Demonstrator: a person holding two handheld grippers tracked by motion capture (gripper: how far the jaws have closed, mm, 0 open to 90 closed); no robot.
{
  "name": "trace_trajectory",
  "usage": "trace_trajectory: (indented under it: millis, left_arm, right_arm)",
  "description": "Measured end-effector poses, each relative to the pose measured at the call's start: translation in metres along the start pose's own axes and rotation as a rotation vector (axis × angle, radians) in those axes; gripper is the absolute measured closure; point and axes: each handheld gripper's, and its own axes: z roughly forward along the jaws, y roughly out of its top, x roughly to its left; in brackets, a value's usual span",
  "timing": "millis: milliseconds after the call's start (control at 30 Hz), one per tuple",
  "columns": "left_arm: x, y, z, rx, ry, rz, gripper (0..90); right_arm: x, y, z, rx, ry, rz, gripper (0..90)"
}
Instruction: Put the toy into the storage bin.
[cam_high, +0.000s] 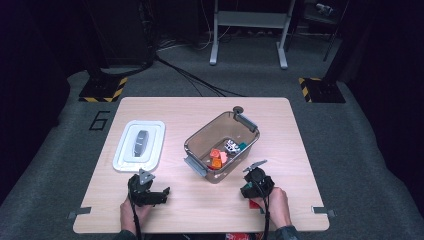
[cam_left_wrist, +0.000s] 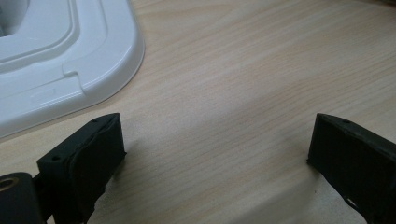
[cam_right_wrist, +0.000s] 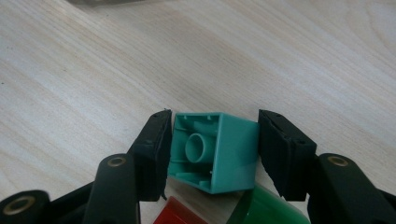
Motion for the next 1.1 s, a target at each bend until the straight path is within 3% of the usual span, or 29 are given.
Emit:
trace_trajectory:
  millis: [633,1100]
  left_arm:
    - [0.0,0.0,0.0,0.002,0.0,0.003,3.5]
    - [0.0,0.0,0.0,0.002,0.0,0.003,3.5]
  right_arm:
    - [-0.007,0.002,-0.01,-0.046,0.018,0.048,46.8]
    - [-0.01,0.002,-0.014,-0.079,0.028,0.041,47.0]
